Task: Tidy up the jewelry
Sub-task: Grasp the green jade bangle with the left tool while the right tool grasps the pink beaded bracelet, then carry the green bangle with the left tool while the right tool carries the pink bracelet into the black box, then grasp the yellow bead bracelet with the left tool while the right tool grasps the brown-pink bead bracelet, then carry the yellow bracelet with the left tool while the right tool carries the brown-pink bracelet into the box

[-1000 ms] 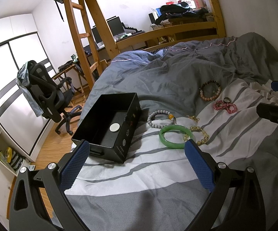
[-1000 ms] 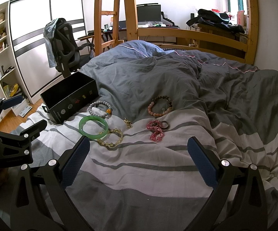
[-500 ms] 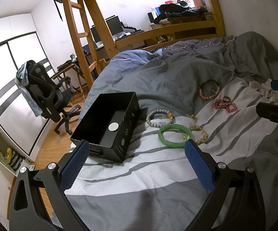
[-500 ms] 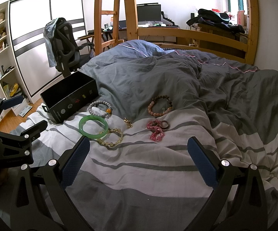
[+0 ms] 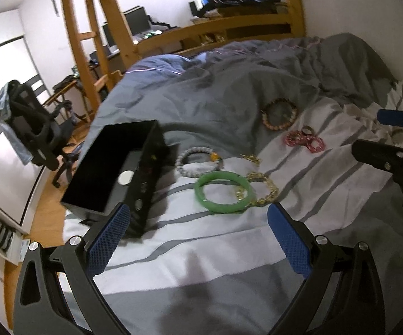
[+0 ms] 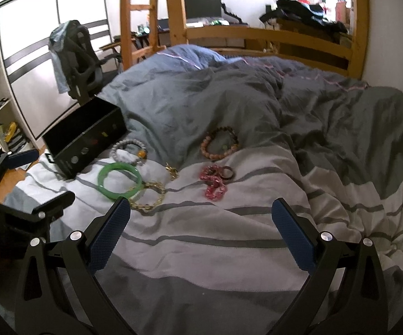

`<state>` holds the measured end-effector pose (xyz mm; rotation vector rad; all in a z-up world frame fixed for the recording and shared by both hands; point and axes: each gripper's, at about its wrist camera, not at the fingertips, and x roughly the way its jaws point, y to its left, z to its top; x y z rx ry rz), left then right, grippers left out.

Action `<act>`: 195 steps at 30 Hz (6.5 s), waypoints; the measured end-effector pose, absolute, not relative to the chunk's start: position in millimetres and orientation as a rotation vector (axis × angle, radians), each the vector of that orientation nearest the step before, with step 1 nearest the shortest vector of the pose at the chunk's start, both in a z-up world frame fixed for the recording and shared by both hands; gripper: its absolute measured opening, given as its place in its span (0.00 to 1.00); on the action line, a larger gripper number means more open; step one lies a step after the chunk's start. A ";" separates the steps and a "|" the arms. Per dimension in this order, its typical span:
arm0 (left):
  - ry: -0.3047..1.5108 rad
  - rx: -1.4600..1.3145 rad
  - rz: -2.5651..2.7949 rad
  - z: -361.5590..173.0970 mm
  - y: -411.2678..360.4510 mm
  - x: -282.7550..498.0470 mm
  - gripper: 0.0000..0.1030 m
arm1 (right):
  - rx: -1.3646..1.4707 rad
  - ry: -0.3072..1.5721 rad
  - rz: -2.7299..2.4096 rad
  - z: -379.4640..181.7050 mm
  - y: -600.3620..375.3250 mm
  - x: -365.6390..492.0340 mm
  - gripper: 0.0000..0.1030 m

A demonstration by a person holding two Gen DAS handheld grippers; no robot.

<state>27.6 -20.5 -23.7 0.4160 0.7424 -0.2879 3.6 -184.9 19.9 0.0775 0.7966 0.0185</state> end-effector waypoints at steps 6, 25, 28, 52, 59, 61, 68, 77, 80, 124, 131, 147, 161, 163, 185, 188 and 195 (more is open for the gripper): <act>0.849 0.458 -0.331 -47.1 -42.7 59.4 0.94 | 0.084 0.864 0.009 7.8 -186.6 35.5 0.92; 1.057 0.530 -0.315 -97.6 -68.9 115.3 0.73 | 0.016 1.084 0.000 -46.4 -179.3 101.3 0.16; 1.031 0.528 -0.310 -94.3 -68.5 107.7 0.73 | 0.049 1.041 0.019 -39.3 -179.5 90.5 0.09; 0.700 0.343 -0.320 -24.0 -31.5 63.4 0.73 | 0.089 0.742 0.033 10.1 -185.6 55.8 0.08; 0.624 0.304 -0.308 -9.1 -23.4 54.7 0.73 | 0.169 0.591 0.103 31.1 -193.2 36.4 0.08; 0.598 0.299 -0.291 -5.6 -20.9 50.7 0.73 | 0.175 0.547 0.118 37.4 -193.1 30.9 0.08; 0.518 0.259 -0.246 7.1 -10.6 45.6 0.73 | 0.155 0.482 0.152 49.3 -182.9 25.9 0.08; 0.483 0.185 -0.209 22.0 7.9 52.1 0.73 | 0.335 0.499 0.342 65.5 -181.5 40.3 0.08; 0.479 0.164 -0.188 24.9 18.2 57.1 0.73 | 0.419 0.518 0.410 69.8 -179.8 50.0 0.08; 0.631 -0.054 0.026 -7.4 128.2 117.7 0.85 | 0.350 0.783 0.553 41.8 -16.1 190.0 0.38; 0.620 -0.113 0.011 8.2 131.0 107.6 0.91 | 0.293 0.667 0.447 85.2 -49.0 161.7 0.91; 0.716 0.066 -0.297 -1.5 5.0 64.8 0.94 | 0.028 0.654 0.112 92.0 -149.5 79.7 0.96; 0.976 0.366 -0.461 -83.7 -73.7 104.8 0.93 | 0.139 0.818 -0.094 0.7 -207.6 114.3 0.96; 0.998 0.395 -0.458 -91.3 -80.1 110.8 0.93 | 0.107 0.836 -0.084 -7.7 -204.7 122.5 0.96; 0.947 0.292 -0.456 -72.4 -49.2 100.6 0.07 | 0.231 0.790 -0.073 -18.6 -220.1 110.2 0.15; 0.895 0.286 -0.444 -62.1 -46.8 90.0 0.07 | 0.231 0.758 -0.049 -12.7 -218.3 103.7 0.15; 0.840 0.235 -0.435 -46.8 -35.2 83.1 0.07 | 0.230 0.688 0.006 3.5 -211.6 94.4 0.15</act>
